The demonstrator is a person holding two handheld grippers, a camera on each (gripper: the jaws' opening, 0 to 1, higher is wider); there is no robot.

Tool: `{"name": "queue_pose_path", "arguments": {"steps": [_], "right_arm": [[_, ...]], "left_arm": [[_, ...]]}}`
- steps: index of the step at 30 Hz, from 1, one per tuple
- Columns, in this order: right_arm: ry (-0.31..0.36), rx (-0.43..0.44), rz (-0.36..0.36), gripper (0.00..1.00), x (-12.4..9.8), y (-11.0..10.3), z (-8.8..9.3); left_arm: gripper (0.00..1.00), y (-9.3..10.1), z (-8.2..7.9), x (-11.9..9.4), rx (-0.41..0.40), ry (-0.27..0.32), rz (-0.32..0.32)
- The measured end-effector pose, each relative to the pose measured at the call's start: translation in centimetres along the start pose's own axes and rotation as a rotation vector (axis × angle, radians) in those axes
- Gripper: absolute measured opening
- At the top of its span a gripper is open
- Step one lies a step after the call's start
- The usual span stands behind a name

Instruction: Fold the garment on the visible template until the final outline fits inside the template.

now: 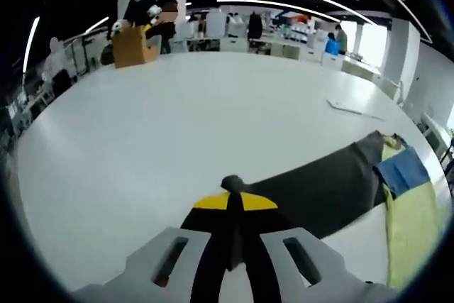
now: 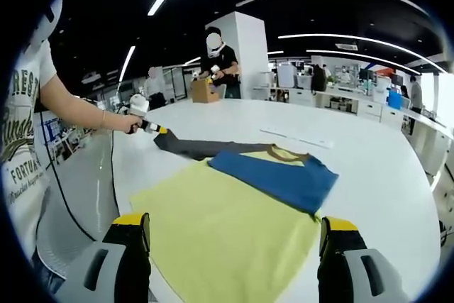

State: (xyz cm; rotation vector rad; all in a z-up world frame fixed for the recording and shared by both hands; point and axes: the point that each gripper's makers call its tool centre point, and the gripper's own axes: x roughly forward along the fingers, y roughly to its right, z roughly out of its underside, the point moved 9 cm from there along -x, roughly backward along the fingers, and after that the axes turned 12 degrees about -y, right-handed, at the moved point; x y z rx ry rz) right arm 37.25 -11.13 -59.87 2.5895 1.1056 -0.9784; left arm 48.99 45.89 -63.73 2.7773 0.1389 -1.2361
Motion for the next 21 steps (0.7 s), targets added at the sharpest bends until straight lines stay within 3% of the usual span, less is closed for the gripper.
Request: {"name": "queue_pose_path", "arguments": {"steps": [11,21], "right_arm": [[0.017,-0.001,-0.001,0.99,-0.2,-0.3,0.0],[0.026,-0.007,-0.008,0.99,-0.3,-0.6,-0.1]], "left_arm": [[0.0,1.8,-0.6,-1.0,0.042,0.001,0.031],[0.0,4.2,-2.0,-1.8,0.098,0.031,0.103]]}}
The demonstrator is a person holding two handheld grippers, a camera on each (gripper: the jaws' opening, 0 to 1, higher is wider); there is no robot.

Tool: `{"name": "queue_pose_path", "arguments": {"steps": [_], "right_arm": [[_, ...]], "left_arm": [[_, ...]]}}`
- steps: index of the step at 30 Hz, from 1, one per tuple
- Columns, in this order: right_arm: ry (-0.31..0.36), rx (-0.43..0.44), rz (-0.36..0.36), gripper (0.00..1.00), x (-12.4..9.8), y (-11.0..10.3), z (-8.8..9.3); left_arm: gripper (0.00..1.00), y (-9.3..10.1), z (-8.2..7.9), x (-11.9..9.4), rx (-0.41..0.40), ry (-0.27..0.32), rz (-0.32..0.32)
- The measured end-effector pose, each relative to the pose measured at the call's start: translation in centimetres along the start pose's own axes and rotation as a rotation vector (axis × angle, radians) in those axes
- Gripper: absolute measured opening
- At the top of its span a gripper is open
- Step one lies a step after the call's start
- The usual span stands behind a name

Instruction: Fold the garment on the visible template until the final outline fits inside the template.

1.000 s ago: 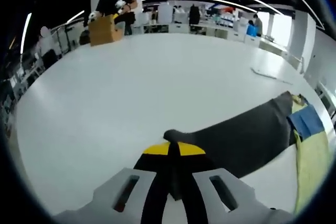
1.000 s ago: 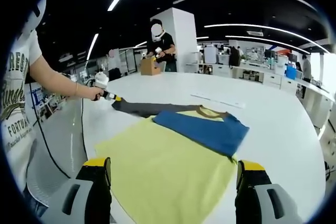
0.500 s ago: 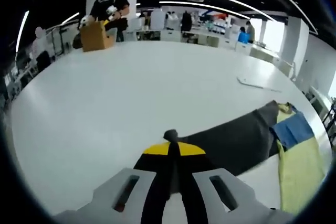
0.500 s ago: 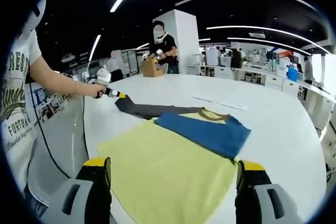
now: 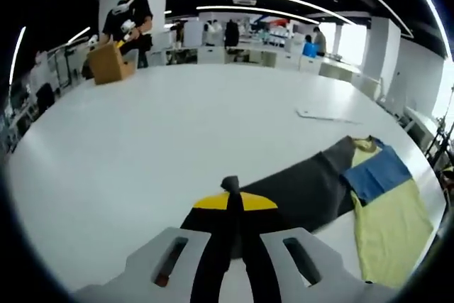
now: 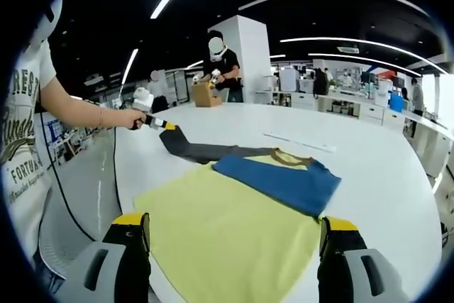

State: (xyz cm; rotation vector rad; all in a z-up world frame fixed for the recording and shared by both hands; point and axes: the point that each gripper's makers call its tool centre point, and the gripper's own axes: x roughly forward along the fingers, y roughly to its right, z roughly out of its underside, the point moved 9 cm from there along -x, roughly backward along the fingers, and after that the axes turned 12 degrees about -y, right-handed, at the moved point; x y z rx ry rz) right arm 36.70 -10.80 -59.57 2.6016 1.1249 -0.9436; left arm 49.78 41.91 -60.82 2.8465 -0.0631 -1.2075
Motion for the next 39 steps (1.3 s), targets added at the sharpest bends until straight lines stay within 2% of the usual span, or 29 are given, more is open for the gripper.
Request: {"name": "queue_pose_path", "arguments": {"steps": [15,17,39], "right_arm": [[-0.001,-0.003,0.008,0.99,-0.4,0.1,0.4],[-0.001,-0.004,0.006,0.99,-0.3,0.0,0.4],[0.036,-0.009,-0.011,0.99,-0.5,0.0,0.0]], "left_arm": [[0.0,3.3,-2.4,-0.5,-0.005,0.061,0.12],[0.0,4.0,-2.6,-0.4,-0.005,0.065,0.151],[0.0,10.5,-4.4,-0.2,0.059,0.065,0.262]]}}
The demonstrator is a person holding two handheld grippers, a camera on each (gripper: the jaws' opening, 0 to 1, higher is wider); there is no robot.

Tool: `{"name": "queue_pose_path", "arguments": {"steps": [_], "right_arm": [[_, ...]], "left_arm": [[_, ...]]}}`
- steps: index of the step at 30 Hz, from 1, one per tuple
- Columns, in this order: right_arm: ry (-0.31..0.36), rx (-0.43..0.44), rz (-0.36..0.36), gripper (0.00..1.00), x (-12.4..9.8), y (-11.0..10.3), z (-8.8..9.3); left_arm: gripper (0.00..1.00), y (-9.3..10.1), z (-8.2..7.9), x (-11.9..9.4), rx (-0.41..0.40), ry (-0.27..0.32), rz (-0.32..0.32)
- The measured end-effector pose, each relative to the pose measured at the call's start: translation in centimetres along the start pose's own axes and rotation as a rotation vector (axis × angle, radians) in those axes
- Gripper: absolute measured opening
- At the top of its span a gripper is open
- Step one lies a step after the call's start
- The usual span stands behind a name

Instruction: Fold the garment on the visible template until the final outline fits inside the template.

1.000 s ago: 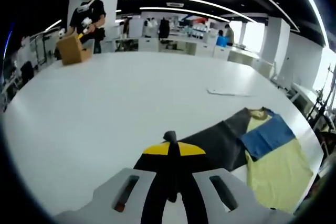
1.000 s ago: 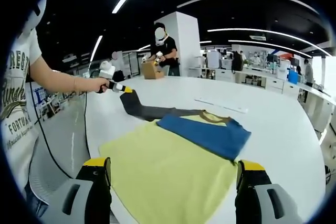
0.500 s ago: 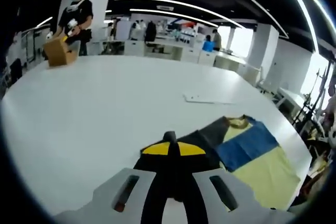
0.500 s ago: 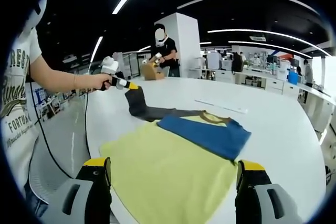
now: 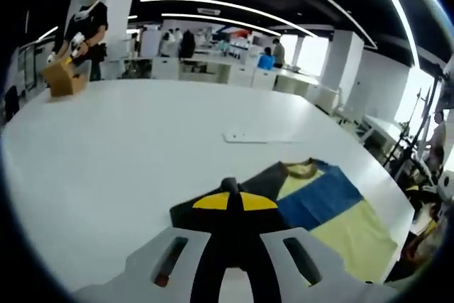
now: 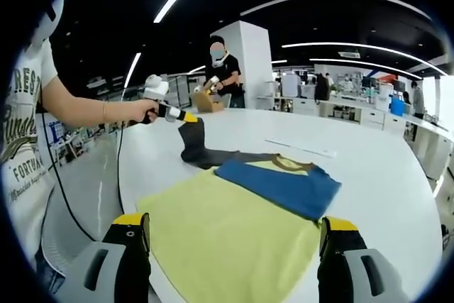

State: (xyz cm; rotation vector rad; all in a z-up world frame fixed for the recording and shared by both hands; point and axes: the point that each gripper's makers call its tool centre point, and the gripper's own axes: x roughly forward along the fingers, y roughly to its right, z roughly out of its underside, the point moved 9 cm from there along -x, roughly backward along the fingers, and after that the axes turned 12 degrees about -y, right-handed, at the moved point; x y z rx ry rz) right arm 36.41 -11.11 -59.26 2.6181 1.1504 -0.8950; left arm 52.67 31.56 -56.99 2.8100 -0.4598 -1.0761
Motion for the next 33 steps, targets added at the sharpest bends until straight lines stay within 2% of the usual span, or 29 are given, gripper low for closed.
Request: {"name": "queue_pose_path", "arguments": {"steps": [11,19,33], "right_arm": [[0.014,-0.003,-0.004,0.99,-0.1,0.0,-0.3],[0.017,-0.002,-0.002,0.99,0.0,-0.1,-0.3],[0.023,0.001,-0.008,0.99,0.4,-0.3,-0.2]], "left_arm": [[0.0,2.9,-0.9,1.2,0.027,-0.003,0.042],[0.0,4.7,-1.6,2.0,0.006,0.009,0.084],[0.0,7.8,-2.6,3.4,0.017,0.005,0.129]]}}
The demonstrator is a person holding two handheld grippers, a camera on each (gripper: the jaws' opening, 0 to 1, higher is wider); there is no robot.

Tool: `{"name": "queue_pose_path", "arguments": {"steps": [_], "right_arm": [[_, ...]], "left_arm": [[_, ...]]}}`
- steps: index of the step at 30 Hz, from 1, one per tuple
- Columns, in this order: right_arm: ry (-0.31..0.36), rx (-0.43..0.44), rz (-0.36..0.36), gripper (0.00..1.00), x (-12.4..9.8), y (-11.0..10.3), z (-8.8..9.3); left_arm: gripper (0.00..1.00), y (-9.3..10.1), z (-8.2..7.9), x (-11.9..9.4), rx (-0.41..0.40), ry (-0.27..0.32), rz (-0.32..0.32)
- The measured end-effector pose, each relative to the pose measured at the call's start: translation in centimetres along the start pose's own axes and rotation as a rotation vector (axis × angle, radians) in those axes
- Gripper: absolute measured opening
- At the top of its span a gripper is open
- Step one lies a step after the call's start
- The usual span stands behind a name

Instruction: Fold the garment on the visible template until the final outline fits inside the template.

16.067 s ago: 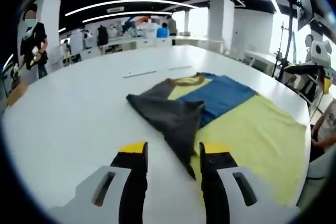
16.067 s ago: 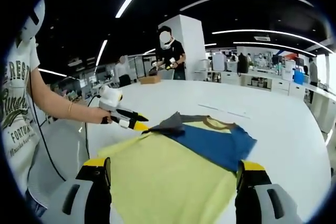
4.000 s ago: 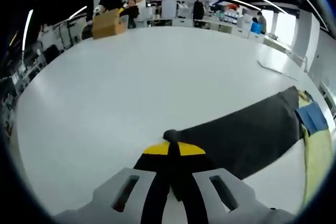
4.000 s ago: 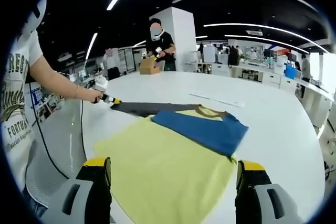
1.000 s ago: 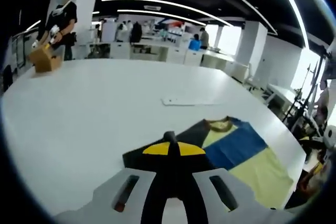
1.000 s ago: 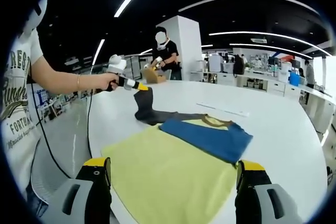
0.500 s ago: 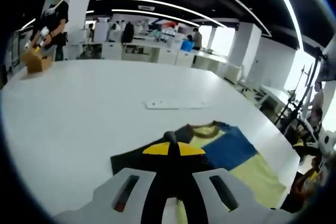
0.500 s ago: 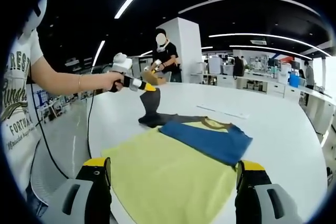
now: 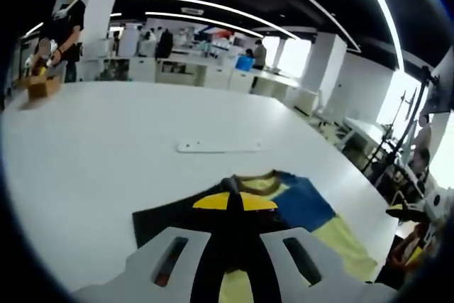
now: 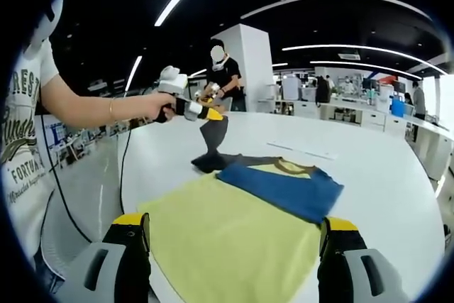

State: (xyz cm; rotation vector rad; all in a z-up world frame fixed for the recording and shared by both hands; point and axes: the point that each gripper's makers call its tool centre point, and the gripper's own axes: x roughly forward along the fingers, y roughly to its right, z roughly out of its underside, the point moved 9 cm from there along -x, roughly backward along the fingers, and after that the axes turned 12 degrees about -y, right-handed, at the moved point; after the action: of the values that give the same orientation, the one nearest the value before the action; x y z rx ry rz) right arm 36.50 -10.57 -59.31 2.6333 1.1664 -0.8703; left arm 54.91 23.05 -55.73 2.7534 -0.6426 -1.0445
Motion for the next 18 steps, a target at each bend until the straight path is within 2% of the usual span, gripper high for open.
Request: {"name": "queue_pose_path", "arguments": {"steps": [18], "right_arm": [[0.003,0.013,0.001,0.99,0.4,0.0,0.2]], "left_arm": [[0.0,4.4,-0.9,2.9,0.009,-0.019,0.101]]}}
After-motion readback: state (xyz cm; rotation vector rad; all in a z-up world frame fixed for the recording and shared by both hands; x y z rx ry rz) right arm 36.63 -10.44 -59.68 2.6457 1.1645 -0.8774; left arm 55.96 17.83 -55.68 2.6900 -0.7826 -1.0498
